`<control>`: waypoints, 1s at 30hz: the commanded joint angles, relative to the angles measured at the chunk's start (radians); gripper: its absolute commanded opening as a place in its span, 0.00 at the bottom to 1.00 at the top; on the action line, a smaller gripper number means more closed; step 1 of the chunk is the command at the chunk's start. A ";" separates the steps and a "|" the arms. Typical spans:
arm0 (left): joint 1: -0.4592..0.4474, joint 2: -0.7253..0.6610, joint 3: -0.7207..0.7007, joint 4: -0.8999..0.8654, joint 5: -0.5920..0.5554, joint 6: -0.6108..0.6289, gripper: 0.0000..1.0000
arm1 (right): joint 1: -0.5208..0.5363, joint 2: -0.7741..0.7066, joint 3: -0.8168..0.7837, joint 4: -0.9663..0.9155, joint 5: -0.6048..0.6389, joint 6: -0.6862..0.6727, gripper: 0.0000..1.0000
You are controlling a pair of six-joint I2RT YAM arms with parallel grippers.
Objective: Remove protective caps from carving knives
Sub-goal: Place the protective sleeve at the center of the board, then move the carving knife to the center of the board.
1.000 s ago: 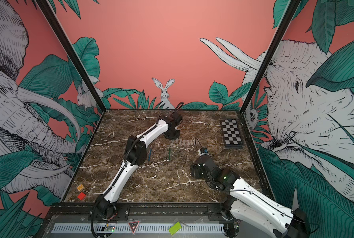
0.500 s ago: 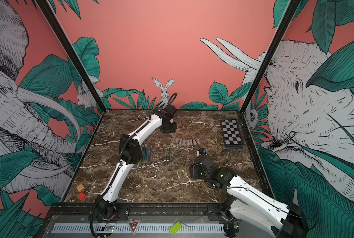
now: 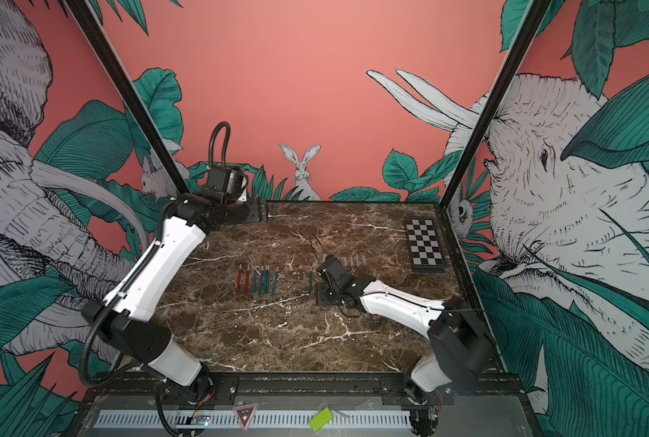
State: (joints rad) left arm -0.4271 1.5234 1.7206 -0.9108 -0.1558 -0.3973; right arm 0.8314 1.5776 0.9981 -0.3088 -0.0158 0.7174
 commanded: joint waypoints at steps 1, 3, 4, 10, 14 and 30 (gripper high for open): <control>0.000 -0.105 -0.163 0.010 -0.098 0.042 0.90 | 0.005 0.110 0.100 0.015 0.011 -0.029 0.52; 0.000 -0.202 -0.260 0.014 -0.143 0.043 0.93 | 0.002 0.166 0.141 0.009 0.025 -0.021 0.48; 0.000 -0.255 -0.313 0.019 -0.168 0.043 0.93 | 0.002 0.193 0.161 0.000 0.039 -0.017 0.46; 0.002 -0.500 -0.544 0.020 -0.346 0.065 0.97 | 0.000 0.316 0.252 -0.043 0.055 0.003 0.44; 0.003 -0.612 -0.644 0.034 -0.426 0.069 0.99 | 0.000 0.364 0.292 -0.067 0.065 0.007 0.38; 0.002 -0.621 -0.689 0.064 -0.420 0.076 0.99 | 0.002 0.457 0.370 -0.111 0.106 0.015 0.18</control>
State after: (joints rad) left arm -0.4248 0.9237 1.0451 -0.8597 -0.5587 -0.3279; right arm 0.8314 2.0136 1.3571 -0.4026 0.0788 0.7288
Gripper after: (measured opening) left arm 0.987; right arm 0.183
